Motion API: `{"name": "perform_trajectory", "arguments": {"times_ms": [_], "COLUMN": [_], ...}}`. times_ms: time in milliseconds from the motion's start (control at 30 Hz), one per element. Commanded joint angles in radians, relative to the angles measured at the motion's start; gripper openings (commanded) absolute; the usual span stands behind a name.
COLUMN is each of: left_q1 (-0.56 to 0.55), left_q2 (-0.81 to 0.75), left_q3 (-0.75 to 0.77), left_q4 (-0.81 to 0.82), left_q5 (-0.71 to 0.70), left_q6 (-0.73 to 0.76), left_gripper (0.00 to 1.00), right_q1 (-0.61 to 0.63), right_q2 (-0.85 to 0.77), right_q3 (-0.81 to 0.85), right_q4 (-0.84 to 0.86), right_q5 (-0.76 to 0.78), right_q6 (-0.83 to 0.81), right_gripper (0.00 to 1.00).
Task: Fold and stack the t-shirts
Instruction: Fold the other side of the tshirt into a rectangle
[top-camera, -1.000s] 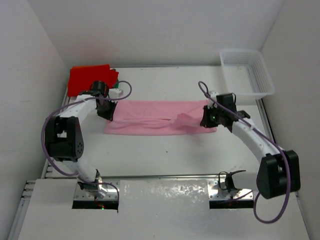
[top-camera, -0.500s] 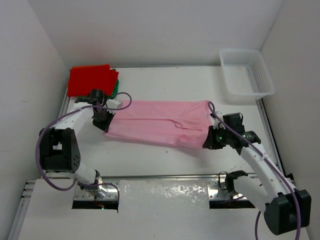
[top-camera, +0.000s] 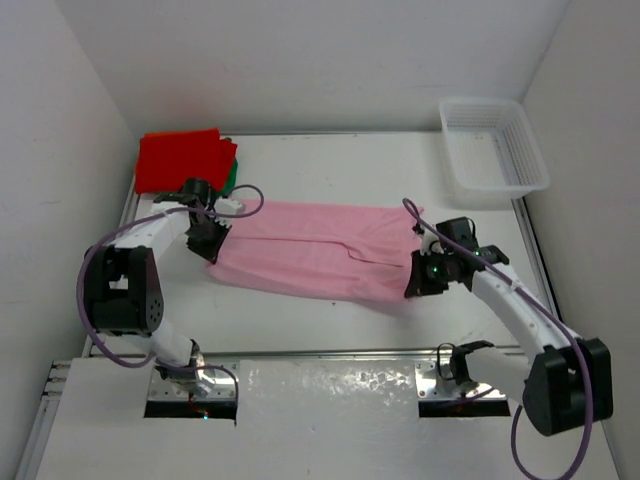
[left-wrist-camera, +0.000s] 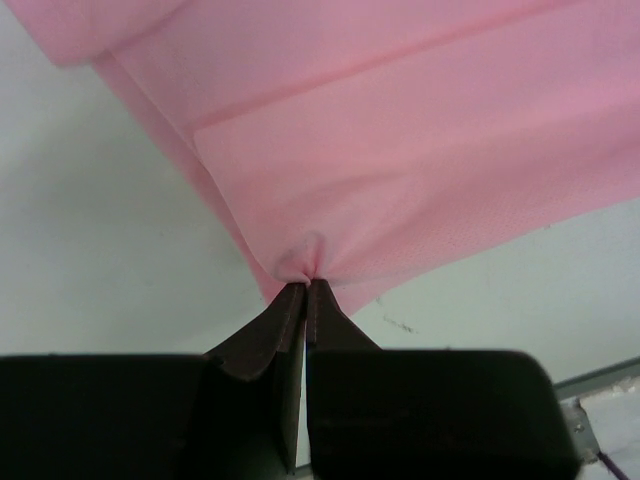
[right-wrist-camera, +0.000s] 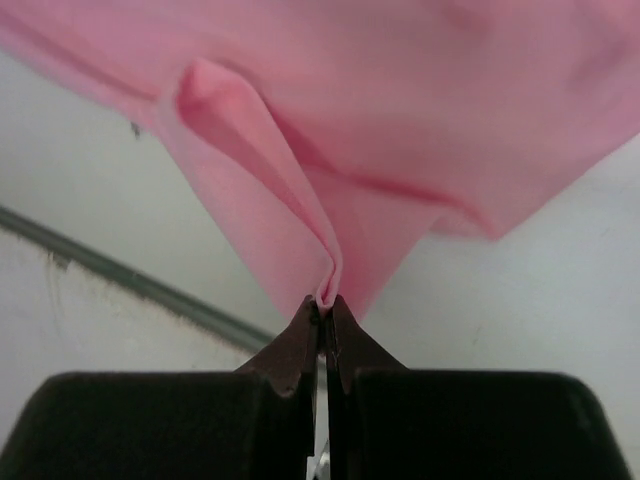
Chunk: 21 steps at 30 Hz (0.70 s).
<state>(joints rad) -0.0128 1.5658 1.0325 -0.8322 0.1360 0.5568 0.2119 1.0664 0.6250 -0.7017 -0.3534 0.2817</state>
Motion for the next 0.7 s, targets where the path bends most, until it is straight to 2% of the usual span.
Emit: {"name": "perform_trajectory", "arguments": {"times_ms": [0, 67, 233, 367, 533, 667], "left_q1": [0.013, 0.013, 0.013, 0.013, 0.04, 0.053], "left_q2": [0.033, 0.053, 0.097, 0.092, 0.077, 0.063], "left_q3": [0.078, 0.11, 0.149, 0.143, 0.162, 0.17], "left_q4": [0.097, 0.139, 0.199, 0.238, 0.24, 0.214], "left_q5": [0.008, 0.014, 0.019, -0.002, -0.004, 0.011], "left_q6": [-0.058, -0.077, -0.124, -0.143, -0.156, -0.152], "left_gripper": [0.0, 0.0, 0.0, 0.0, 0.0, 0.0], "right_q1": [0.0, -0.003, -0.008, -0.016, -0.02, -0.031], "right_q2": [0.084, 0.159, 0.305, 0.354, 0.348, 0.271], "right_q3": [0.111, 0.143, 0.218, 0.251, 0.277, 0.234], "right_q4": [0.201, 0.272, 0.329, 0.358, 0.369, 0.406], "right_q5": [0.111, 0.146, 0.208, 0.255, 0.257, 0.215], "right_q6": [-0.045, -0.058, -0.127, -0.151, -0.173, -0.203], "right_gripper": [0.0, 0.0, 0.0, 0.0, 0.0, 0.0]}}
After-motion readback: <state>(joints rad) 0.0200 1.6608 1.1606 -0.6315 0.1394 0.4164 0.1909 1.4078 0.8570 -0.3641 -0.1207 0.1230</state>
